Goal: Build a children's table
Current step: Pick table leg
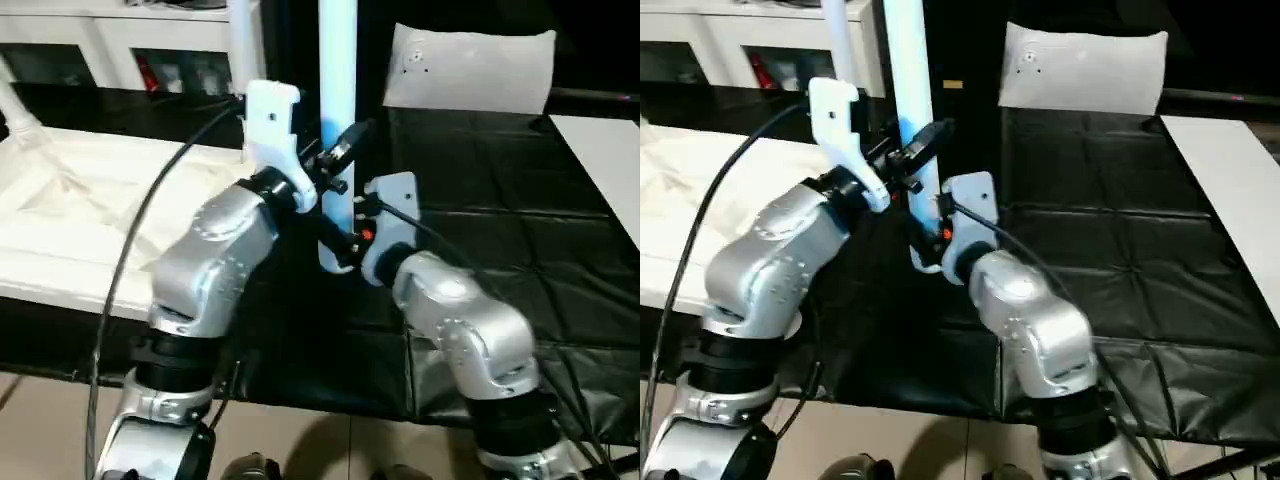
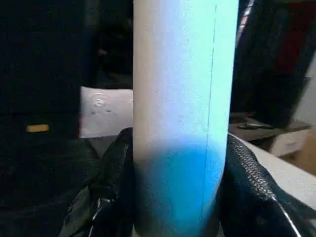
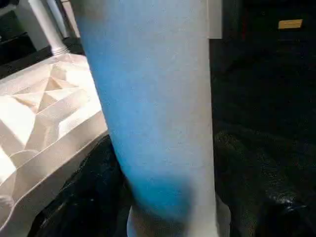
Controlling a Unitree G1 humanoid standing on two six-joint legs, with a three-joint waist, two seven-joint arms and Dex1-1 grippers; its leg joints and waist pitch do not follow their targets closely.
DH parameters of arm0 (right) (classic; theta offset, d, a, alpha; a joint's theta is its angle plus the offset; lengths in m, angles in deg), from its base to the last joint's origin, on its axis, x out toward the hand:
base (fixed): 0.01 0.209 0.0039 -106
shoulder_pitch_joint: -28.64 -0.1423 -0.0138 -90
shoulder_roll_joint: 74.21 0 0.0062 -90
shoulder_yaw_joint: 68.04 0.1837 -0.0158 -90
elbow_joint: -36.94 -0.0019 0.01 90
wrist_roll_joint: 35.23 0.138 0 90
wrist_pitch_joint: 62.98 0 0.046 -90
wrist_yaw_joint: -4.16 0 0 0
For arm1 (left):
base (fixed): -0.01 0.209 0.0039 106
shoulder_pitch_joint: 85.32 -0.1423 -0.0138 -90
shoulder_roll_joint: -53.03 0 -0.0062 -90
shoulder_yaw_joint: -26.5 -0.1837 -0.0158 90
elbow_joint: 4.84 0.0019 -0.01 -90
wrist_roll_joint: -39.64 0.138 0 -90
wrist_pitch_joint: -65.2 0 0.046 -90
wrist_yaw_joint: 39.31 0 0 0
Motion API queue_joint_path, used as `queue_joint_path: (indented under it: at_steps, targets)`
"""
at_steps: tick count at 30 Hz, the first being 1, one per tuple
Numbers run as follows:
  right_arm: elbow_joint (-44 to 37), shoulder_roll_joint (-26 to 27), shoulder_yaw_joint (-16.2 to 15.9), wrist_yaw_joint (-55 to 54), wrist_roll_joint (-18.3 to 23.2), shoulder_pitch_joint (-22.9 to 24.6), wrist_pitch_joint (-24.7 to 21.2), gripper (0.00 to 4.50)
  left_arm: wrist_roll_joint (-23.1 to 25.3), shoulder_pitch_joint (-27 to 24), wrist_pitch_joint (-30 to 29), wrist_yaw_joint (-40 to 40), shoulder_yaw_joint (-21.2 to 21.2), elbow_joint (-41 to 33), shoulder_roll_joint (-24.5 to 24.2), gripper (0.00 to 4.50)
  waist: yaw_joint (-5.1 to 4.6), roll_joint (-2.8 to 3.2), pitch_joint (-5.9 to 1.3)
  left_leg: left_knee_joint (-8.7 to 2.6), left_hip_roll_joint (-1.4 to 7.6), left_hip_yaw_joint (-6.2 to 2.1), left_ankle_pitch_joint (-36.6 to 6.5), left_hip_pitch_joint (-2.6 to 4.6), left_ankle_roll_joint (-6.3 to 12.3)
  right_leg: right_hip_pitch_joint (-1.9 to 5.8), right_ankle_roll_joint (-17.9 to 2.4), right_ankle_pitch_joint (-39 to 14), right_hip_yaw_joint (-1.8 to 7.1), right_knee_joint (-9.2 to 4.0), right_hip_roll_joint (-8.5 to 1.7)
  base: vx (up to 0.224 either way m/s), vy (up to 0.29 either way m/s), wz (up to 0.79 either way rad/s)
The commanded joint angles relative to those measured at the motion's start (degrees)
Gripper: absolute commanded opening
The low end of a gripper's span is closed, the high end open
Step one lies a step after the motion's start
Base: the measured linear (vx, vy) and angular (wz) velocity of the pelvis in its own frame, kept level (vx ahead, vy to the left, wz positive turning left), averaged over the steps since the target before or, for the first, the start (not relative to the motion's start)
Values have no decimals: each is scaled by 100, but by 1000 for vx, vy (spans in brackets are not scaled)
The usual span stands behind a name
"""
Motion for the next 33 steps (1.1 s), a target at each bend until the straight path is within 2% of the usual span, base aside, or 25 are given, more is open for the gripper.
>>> queue_joint_path:
  at_steps: [1,2,7,12,14,15,16,18,20,21,22,24,26,27,29,31,33]
  targets:
    - [47,52,60,-147,-185,-61,65,252,181,29,1,165,-20,-172,24,180,-23,-19,-396,-468,275,-115,-1175,121,-381,231,-739,-1042,240,-457,-309,0,0,0]
    - [127,96,-7,-179,-279,-106,98,246,265,-16,10,220,-95,-185,81,180,-26,-39,-387,-470,276,-110,-1164,117,-374,229,-741,-1007,240,-466,-310,0,0,0]
    - [232,94,-135,-269,-472,-193,314,208,407,-67,47,295,-169,-163,152,180,-29,-31,-387,-468,274,-111,-1165,123,-378,226,-708,-1006,242,-464,-312,0,0,0]
    - [259,155,-60,-133,-392,-170,338,195,494,-69,14,440,-144,-162,187,180,-30,-32,-387,-467,273,-112,-1177,117,-338,232,-733,-944,241,-462,-311,0,0,0]
    - [254,181,12,1,-352,-158,411,195,381,-42,-115,450,14,-164,234,180,-31,-16,-386,-469,275,-115,-1219,121,-342,229,-747,-977,240,-458,-311,0,0,0]
    - [246,148,19,105,-313,-164,463,194,281,-26,-138,369,80,-165,225,215,-33,-25,-384,-468,273,-113,-1223,120,-340,227,-776,-983,238,-466,-317,0,0,0]
    - [226,84,26,213,-308,-172,607,194,270,9,-164,239,87,-140,130,215,-36,-26,-385,-468,274,-115,-1215,120,-335,228,-779,-973,237,-465,-312,0,0,0]
    - [187,-26,42,429,-260,-180,829,194,169,66,-234,24,164,-97,-4,250,-31,-18,-376,-470,272,-111,-1262,125,-331,216,-776,-996,240,-471,-312,0,0,0]
    - [157,-107,81,615,-177,-179,941,194,151,122,-217,-120,200,-42,-133,252,-21,-11,-367,-473,270,-113,-1287,121,-319,215,-784,-998,241,-465,-314,0,0,0]
    - [104,-212,157,972,38,-172,962,193,168,175,-186,-543,71,1,-431,271,-19,-13,-368,-476,274,-116,-1280,126,-301,218,-791,-983,237,-466,-311,0,0,0]
    - [104,-212,157,972,38,-172,962,193,168,175,-186,-543,71,1,-431,271,-12,-4,-375,-474,273,-119,-1259,128,-258,222,-793,-950,240,-454,-316,0,0,0]
    - [23,-337,241,1412,303,-139,906,193,-54,198,-224,-925,123,-2,-554,289,-16,2,-374,-470,274,-112,-1210,128,-218,231,-869,-835,239,-448,-315,0,0,0]
    - [-51,-457,295,1786,517,-94,839,192,-476,220,-308,-1254,330,-37,-514,295,-4,6,-380,-460,273,-103,-1099,123,-188,247,-999,-677,233,-428,-319,0,0,0]
    - [-93,-522,310,1998,651,-70,804,191,-704,228,-343,-1383,460,-41,-470,325,7,9,-385,-448,269,-96,-1056,124,-151,257,-1118,-576,230,-415,-326,0,0,0]
    - [-251,-714,369,2632,1100,22,724,191,-1363,243,-543,-1933,732,-32,-525,333,28,22,-386,-444,278,-96,-1010,120,-80,264,-1244,-440,226,-404,-328,0,0,0]
    - [-349,-895,387,3016,1340,86,684,191,-1801,255,-780,-2355,857,6,-654,336,42,27,-378,-449,277,-93,-1069,127,-1,263,-1325,-522,220,-412,-321,0,0,0]
    - [-481,-1230,322,3464,1471,149,592,191,-2256,311,-1036,-2771,1044,130,-772,336,45,38,-363,-457,270,-89,-1229,149,-40,254,-1347,-817,211,-425,-311,0,0,0]
